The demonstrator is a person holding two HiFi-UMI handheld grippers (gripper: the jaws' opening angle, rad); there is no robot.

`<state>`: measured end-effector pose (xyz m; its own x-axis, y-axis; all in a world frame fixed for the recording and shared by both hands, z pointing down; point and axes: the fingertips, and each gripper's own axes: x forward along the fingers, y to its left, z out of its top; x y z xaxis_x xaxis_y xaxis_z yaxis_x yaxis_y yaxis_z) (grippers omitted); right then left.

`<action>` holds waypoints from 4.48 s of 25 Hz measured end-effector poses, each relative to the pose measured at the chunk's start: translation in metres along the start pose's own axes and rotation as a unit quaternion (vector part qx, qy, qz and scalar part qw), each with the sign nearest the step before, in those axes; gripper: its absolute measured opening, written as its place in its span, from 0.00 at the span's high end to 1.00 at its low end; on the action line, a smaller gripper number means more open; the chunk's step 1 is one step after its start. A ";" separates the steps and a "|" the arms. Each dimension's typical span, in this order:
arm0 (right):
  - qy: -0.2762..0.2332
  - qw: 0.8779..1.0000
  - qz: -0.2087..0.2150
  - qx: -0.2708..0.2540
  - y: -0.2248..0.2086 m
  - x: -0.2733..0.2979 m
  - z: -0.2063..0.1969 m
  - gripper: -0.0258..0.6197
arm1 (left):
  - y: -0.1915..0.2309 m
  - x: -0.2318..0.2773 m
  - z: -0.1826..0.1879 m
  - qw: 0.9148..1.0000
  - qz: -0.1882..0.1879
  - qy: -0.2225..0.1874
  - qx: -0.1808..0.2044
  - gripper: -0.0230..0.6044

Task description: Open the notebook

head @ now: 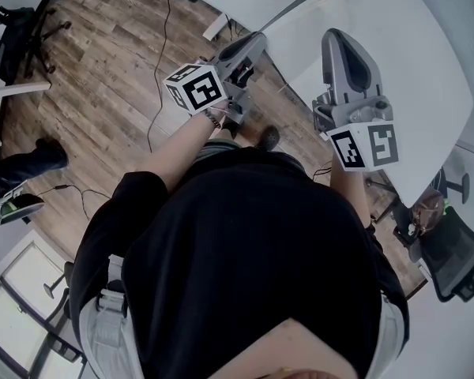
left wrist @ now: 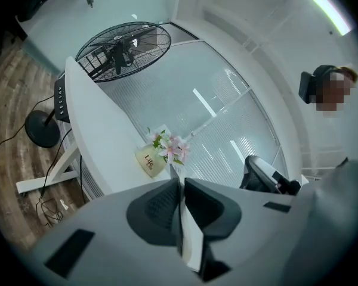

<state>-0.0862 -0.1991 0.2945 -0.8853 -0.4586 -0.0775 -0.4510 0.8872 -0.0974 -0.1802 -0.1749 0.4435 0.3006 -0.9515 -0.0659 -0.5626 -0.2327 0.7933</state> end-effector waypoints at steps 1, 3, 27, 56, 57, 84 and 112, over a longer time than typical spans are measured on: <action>0.000 1.000 0.000 0.000 0.000 0.002 0.000 0.95 | 0.002 0.000 0.000 1.000 0.001 0.001 -0.003 0.89; 0.001 1.000 0.000 0.000 0.001 0.005 -0.001 0.95 | 0.005 0.000 0.000 1.000 0.001 0.003 -0.010 0.89; 0.022 1.000 -0.006 0.015 0.021 0.052 -0.032 0.95 | 0.063 -0.010 -0.013 0.995 0.007 0.042 -0.093 0.89; 0.030 0.999 -0.031 0.028 0.012 0.066 -0.049 0.95 | 0.089 -0.013 -0.031 0.985 0.018 0.112 -0.128 0.86; 0.030 0.999 -0.030 0.027 0.012 0.066 -0.049 0.95 | 0.089 -0.014 -0.031 0.985 0.019 0.114 -0.127 0.86; 0.016 1.000 0.004 0.025 0.005 0.047 -0.032 0.95 | 0.067 -0.024 0.019 0.997 0.064 0.052 0.005 0.74; -0.015 1.000 -0.011 0.003 -0.027 -0.006 0.008 0.95 | -0.082 0.026 0.032 0.967 -0.030 0.069 0.244 0.89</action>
<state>-0.0677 -0.2202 0.2895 -0.8709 -0.4800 -0.1054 -0.4700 0.8762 -0.1062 -0.1511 -0.1871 0.3578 0.4247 -0.9053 0.0053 -0.8271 -0.3856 0.4089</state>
